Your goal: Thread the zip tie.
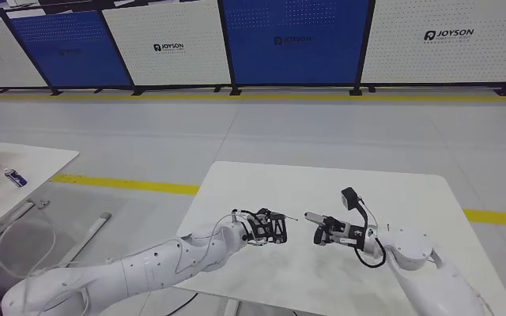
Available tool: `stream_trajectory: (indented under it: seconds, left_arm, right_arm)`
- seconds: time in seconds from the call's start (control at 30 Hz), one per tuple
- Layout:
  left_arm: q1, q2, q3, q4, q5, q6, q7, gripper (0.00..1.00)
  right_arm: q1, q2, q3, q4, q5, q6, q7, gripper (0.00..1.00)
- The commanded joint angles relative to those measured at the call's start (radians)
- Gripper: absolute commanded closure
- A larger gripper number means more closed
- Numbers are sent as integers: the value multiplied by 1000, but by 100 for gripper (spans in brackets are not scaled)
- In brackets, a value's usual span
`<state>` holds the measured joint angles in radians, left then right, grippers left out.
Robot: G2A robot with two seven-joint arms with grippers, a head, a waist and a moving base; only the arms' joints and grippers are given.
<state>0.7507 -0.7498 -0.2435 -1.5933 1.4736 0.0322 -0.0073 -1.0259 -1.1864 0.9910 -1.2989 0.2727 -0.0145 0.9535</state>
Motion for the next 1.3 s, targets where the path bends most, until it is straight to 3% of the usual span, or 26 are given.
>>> stream_trajectory:
  seconds: [0.0,0.07,0.1,0.2,0.57,0.6,0.63,0.67,0.73,0.9,1.27]
  left_arm:
    - [8,-2,-6,-5,18,19,-1,100]
    - [19,-4,-11,-16,46,29,-5,100]
    - [21,-5,-12,-20,54,15,-7,100]
    - [25,-7,-22,-21,70,-15,-26,100]
    - [37,-10,-34,-25,85,-24,-19,100]
    - [42,-11,-38,-28,93,-28,-18,100]
    - [45,-11,-42,-31,96,-29,-16,100]
    - [47,-11,-44,-32,96,-30,-16,100]
    - [52,-9,-46,-41,96,-38,-3,100]
    - [58,0,-52,-46,96,-34,10,100]
    - [52,12,-46,-70,96,-13,-3,100]
  right_arm:
    - [-7,-1,2,-5,21,-11,-2,0]
    - [-8,-4,12,13,78,-39,15,0]
    - [-3,-5,13,25,91,-42,24,0]
    - [21,-10,-8,58,90,35,39,0]
    - [5,-10,6,47,126,30,27,0]
    - [9,-11,7,52,135,32,25,5]
    - [12,-12,5,57,143,36,26,50]
    - [16,-14,3,62,156,39,31,54]
    - [32,-19,-7,82,165,50,39,54]
    - [56,-29,-27,107,180,59,51,71]
    - [94,-47,-65,165,207,81,78,70]
